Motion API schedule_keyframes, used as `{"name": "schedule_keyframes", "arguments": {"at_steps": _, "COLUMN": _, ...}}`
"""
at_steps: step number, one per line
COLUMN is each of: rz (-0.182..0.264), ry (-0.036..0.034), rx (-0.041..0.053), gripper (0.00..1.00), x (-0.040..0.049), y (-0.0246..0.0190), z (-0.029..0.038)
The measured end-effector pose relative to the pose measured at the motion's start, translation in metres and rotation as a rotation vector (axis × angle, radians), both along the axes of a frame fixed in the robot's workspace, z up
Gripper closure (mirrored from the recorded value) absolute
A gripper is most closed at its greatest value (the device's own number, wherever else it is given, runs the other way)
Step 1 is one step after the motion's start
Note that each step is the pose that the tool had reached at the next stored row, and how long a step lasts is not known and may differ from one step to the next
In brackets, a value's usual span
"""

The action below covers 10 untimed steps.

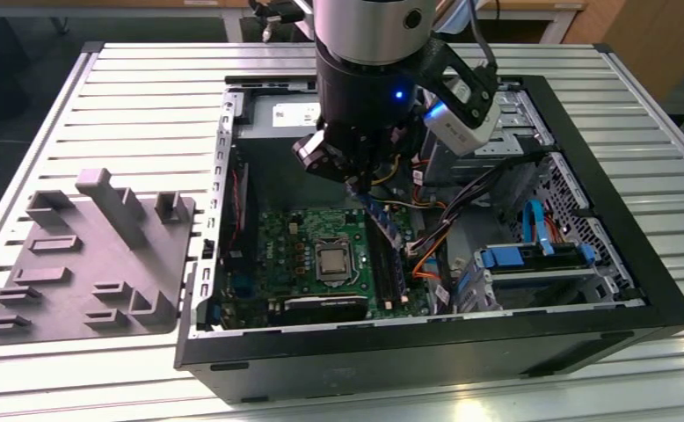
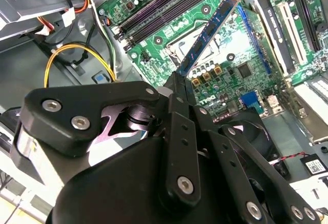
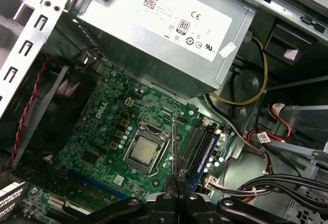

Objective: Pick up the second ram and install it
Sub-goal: 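Insert the second ram into the second slot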

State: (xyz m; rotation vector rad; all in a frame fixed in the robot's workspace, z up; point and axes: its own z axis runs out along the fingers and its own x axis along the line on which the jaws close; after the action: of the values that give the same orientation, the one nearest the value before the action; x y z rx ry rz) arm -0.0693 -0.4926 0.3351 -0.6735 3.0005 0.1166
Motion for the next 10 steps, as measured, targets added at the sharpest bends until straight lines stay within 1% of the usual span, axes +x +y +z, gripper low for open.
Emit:
{"name": "schedule_keyframes", "arguments": {"at_steps": 4, "rz": -0.013, "ry": -0.0001, "rx": 0.0001, "gripper": 0.88, "x": 0.0001, "y": 0.0, "z": 0.0}}
{"name": "schedule_keyframes", "arguments": {"at_steps": 10, "rz": -0.06, "ry": 0.0, "rx": 0.0, "gripper": 0.88, "x": 0.0001, "y": 0.0, "z": -0.0001}}
